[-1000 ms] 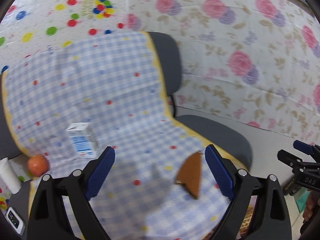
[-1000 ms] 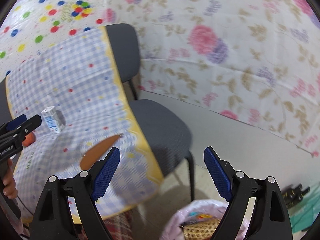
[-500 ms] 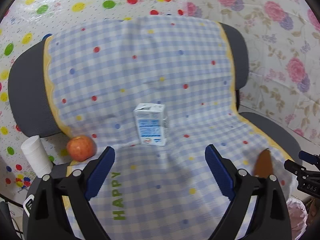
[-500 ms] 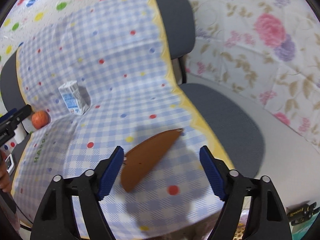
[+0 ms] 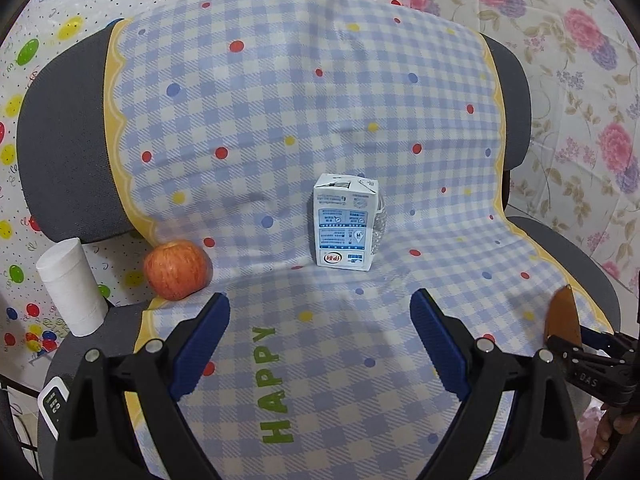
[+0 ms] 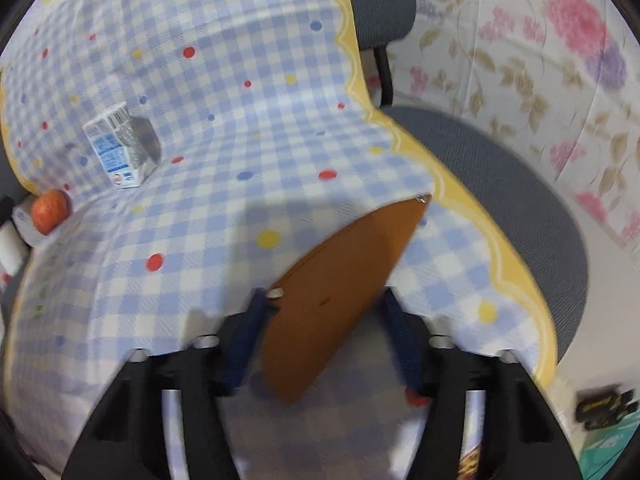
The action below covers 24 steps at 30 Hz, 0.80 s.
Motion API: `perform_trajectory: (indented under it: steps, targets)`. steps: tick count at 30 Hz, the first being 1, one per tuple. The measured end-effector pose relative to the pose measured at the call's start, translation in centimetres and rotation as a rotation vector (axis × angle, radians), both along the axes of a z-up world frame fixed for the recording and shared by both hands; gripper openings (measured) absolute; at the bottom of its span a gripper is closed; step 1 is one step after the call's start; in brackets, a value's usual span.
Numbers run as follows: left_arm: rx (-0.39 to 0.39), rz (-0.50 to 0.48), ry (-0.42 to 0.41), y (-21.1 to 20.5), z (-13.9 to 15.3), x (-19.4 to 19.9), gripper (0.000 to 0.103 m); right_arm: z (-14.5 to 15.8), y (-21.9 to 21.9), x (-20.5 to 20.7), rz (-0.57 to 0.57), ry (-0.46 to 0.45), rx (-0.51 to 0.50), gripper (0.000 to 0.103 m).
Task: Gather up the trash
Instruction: 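Move both open tools back over the chair toward the brown wooden piece, then close the right tool on the brown wooden piece and lift it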
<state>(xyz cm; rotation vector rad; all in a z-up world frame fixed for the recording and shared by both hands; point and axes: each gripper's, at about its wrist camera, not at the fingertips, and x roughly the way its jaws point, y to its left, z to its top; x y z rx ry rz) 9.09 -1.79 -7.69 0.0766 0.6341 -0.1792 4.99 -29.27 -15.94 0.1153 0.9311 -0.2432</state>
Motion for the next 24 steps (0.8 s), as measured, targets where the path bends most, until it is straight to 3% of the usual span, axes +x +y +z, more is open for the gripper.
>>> perform_trajectory:
  steps: [2, 13, 20, 24]
  targets:
    - [0.001, 0.001, 0.002, 0.1, -0.1, 0.2, 0.089, 0.0, 0.2, 0.7, 0.021, -0.009, 0.01, 0.033]
    - [-0.009, 0.019, 0.02, 0.7, -0.1, 3.5, 0.089, 1.4, 3.5, 6.5, 0.141, -0.053, -0.003, 0.026]
    - [-0.024, -0.014, 0.045, -0.9, -0.5, 5.8, 0.09, 1.1, 3.8, 10.0, 0.215, -0.013, 0.032, 0.03]
    - [-0.01, -0.041, 0.045, -1.8, -0.8, 5.9, 0.09, 0.8, 2.1, 10.3, 0.174, 0.001, 0.037, 0.043]
